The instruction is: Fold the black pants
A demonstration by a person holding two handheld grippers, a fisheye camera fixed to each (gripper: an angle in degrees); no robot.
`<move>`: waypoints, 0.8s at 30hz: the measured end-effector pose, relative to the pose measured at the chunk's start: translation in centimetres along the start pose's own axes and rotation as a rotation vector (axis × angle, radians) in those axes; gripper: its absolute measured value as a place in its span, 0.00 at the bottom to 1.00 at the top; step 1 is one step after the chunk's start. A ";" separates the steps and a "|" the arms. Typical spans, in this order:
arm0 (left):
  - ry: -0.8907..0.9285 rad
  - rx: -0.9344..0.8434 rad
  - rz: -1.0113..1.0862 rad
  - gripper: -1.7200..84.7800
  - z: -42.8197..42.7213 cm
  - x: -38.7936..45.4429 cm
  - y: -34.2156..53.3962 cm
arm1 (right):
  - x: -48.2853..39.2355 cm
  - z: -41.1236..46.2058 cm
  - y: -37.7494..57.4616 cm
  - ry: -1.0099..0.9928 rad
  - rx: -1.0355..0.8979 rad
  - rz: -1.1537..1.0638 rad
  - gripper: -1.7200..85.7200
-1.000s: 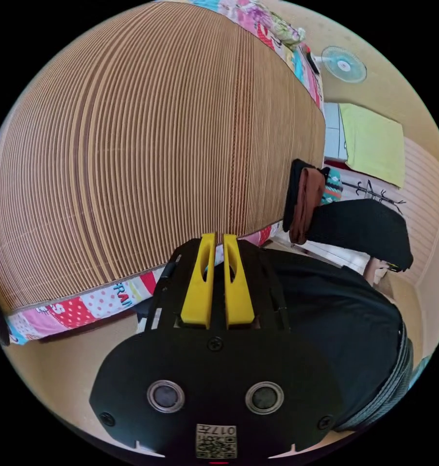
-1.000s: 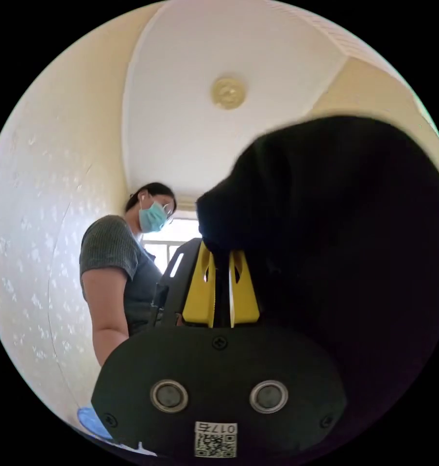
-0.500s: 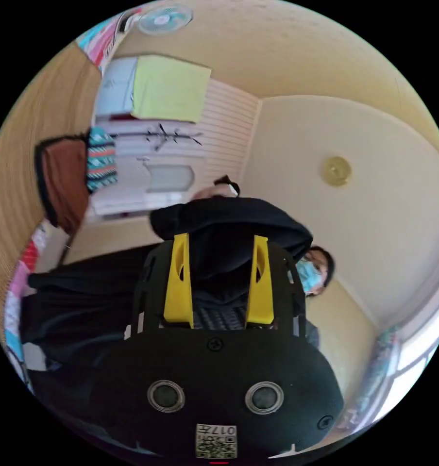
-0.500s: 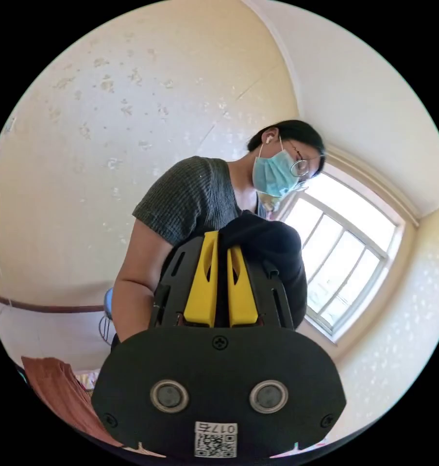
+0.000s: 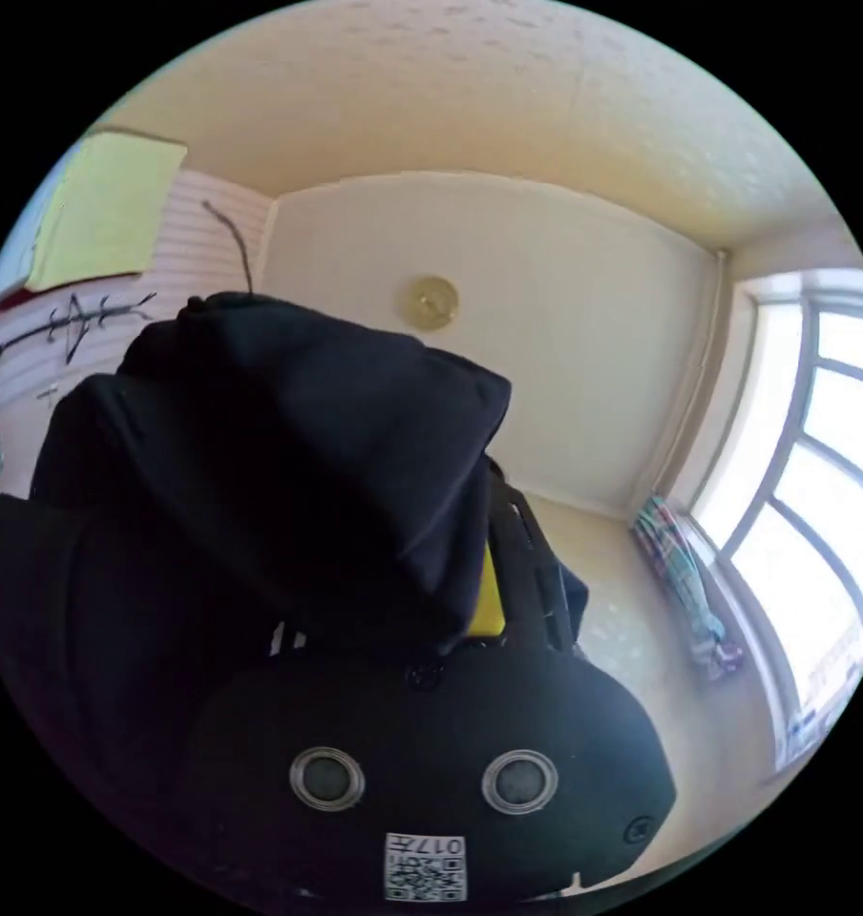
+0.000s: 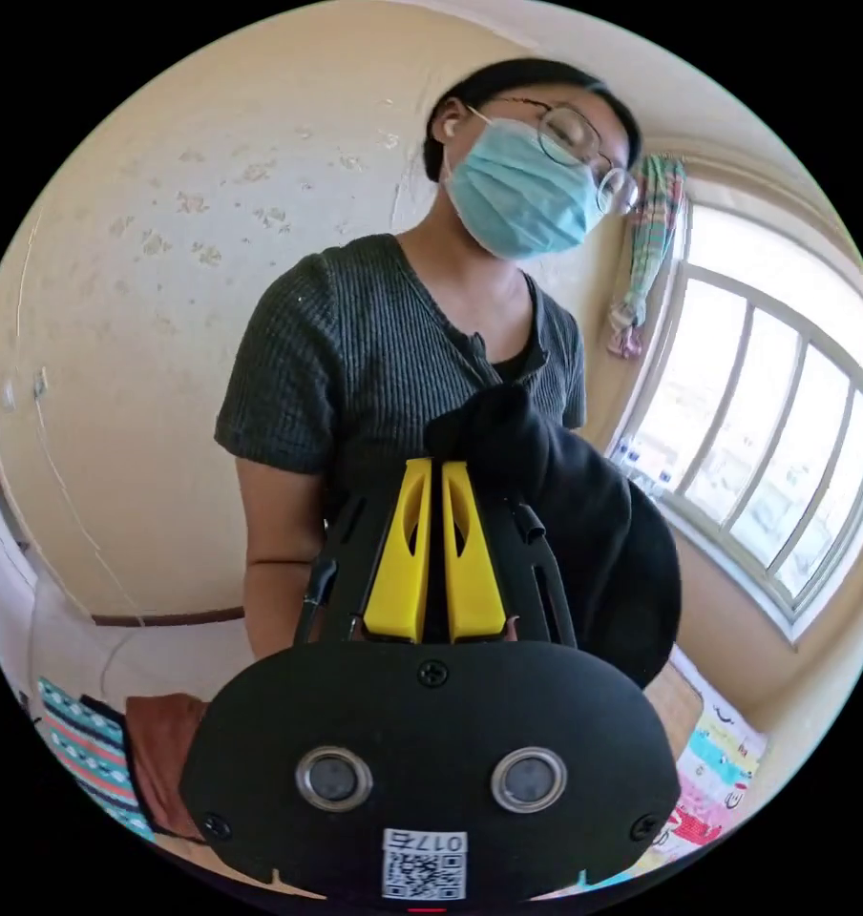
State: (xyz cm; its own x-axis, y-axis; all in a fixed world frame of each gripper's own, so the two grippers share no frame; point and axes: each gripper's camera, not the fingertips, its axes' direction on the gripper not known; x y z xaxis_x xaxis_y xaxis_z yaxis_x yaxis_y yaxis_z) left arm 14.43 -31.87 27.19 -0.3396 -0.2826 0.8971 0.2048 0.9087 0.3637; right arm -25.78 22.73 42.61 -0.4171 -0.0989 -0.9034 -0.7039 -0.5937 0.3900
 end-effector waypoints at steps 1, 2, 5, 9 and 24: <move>0.076 0.002 0.091 0.07 -0.4 1.5 -0.5 | -0.6 -0.2 1.8 0.056 0.045 0.037 0.04; 0.150 -0.011 0.184 0.06 -0.7 2.8 -1.0 | -1.0 -0.6 3.9 0.112 0.099 0.106 0.04; 0.273 -0.105 0.406 0.06 -0.5 6.1 -2.3 | -1.6 -1.4 10.4 0.196 0.282 0.296 0.04; 0.270 -0.299 0.615 0.07 0.3 9.8 -3.5 | -1.1 -1.0 17.7 0.185 0.454 0.563 0.04; 0.549 -0.745 0.690 0.07 5.8 -0.8 -5.5 | -0.4 -8.3 36.7 0.191 0.766 1.140 0.24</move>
State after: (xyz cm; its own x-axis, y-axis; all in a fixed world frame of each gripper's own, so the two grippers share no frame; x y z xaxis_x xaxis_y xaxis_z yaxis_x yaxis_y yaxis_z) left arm 8.27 -34.89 23.08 0.4633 -0.0578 0.8843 0.7444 0.5668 -0.3530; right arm -46.68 -5.68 55.76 -0.9286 -0.3710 -0.0089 -0.1934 0.4635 0.8647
